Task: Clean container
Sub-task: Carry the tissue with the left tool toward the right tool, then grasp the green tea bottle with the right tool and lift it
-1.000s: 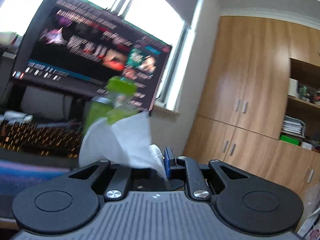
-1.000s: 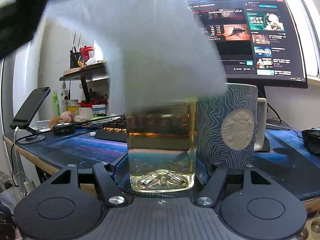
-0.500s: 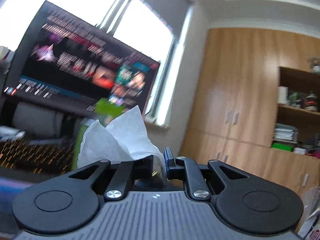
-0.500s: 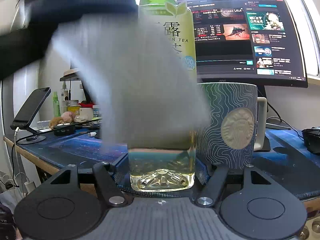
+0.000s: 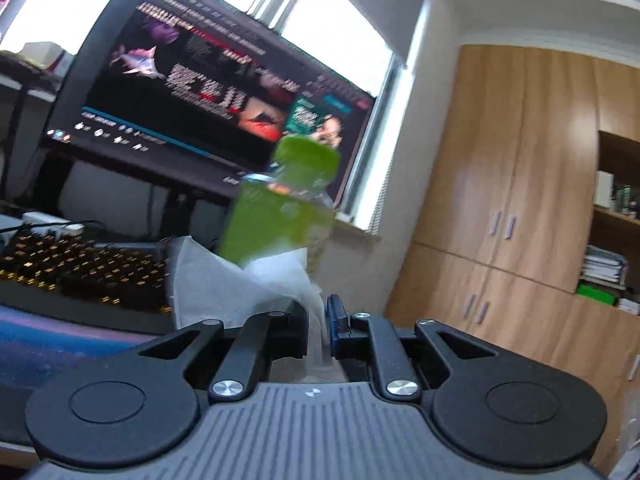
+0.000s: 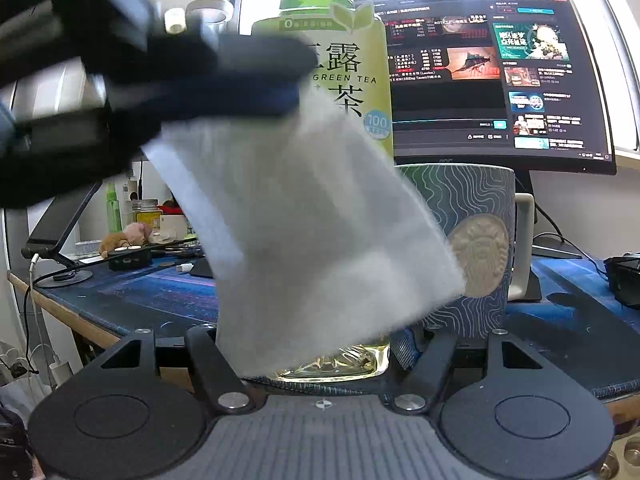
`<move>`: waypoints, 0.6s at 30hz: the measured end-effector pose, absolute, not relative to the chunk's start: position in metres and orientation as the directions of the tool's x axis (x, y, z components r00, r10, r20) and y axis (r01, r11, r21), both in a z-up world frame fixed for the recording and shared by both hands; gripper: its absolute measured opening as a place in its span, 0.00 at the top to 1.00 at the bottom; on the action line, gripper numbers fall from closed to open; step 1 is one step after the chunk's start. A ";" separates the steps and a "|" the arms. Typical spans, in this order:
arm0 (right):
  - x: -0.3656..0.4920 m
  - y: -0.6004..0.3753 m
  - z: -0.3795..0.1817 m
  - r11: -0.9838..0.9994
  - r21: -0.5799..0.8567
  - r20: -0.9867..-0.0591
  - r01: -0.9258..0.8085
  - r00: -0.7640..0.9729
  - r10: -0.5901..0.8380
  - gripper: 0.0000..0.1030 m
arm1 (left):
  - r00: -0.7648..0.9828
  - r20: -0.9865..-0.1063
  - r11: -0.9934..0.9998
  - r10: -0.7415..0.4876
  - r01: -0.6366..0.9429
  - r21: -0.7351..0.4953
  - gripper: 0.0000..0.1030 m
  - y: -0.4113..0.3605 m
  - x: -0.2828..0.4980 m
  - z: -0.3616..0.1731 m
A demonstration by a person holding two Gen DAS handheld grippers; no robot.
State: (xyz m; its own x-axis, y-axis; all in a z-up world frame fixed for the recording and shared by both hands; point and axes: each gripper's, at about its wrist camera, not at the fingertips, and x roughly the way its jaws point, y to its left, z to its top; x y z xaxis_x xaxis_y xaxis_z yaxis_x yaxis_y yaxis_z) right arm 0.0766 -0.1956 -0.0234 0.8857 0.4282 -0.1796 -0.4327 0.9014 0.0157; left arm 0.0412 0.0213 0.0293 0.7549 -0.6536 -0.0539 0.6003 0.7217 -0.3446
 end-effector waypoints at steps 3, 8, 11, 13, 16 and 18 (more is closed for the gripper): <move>0.077 -0.195 -0.024 0.902 0.012 -0.181 -0.432 0.886 0.427 0.30 | 0.761 -0.070 0.739 -0.645 0.596 -0.314 0.91 0.018 0.038 0.029; 0.076 -0.199 -0.024 0.897 0.013 -0.188 -0.442 0.880 0.436 0.30 | 0.770 -0.072 0.750 -0.634 0.589 -0.299 0.92 0.019 0.036 0.035; 0.075 -0.205 -0.023 0.892 0.017 -0.193 -0.452 0.874 0.447 0.30 | 0.782 -0.077 0.767 -0.619 0.580 -0.275 0.92 0.019 0.035 0.035; 0.072 -0.208 -0.022 0.888 0.008 -0.198 -0.461 0.869 0.453 0.30 | 0.785 -0.071 0.770 -0.616 0.581 -0.263 0.92 0.021 0.033 0.034; 0.067 -0.209 -0.019 0.886 -0.032 -0.201 -0.463 0.871 0.448 0.30 | 0.786 -0.073 0.772 -0.613 0.578 -0.264 0.92 0.022 0.033 0.033; 0.061 -0.209 -0.016 0.885 -0.068 -0.199 -0.460 0.876 0.440 0.30 | 0.789 -0.077 0.777 -0.609 0.575 -0.256 0.92 0.021 0.031 0.033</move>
State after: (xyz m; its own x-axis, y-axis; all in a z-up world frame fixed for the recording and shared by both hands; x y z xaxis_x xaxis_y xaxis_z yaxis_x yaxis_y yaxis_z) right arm 0.0611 -0.2087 -0.0161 0.8756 0.4402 -0.1990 -0.4604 0.8851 -0.0680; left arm 0.0310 0.0208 0.0333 0.7894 -0.6090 -0.0771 0.5747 0.7773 -0.2559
